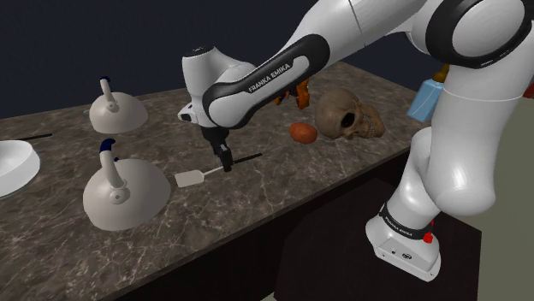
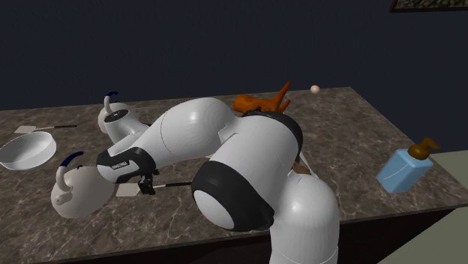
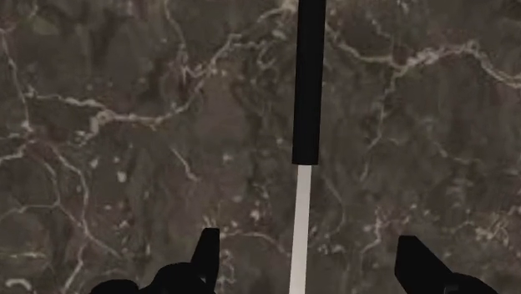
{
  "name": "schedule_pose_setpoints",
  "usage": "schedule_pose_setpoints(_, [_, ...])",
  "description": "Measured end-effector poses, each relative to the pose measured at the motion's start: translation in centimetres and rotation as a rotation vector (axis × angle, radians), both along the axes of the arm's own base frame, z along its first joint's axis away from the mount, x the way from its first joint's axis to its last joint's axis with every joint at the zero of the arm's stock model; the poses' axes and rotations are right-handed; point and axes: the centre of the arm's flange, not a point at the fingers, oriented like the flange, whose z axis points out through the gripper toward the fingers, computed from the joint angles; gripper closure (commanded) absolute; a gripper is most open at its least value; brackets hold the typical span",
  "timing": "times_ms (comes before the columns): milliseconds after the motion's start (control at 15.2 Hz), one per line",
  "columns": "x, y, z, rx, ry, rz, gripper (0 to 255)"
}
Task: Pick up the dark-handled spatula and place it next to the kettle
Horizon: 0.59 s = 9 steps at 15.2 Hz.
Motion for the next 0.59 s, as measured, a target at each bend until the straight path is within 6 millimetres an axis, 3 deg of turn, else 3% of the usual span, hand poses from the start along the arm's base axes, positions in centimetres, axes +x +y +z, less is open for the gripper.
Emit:
schedule_pose_setpoints(330, [0.3, 0.2, 4.6, 0.001, -0.002, 0.000, 0])
schedule_pose_setpoints(594, [0.1, 0.3, 5.0, 0.000, 0.000, 0.000, 0])
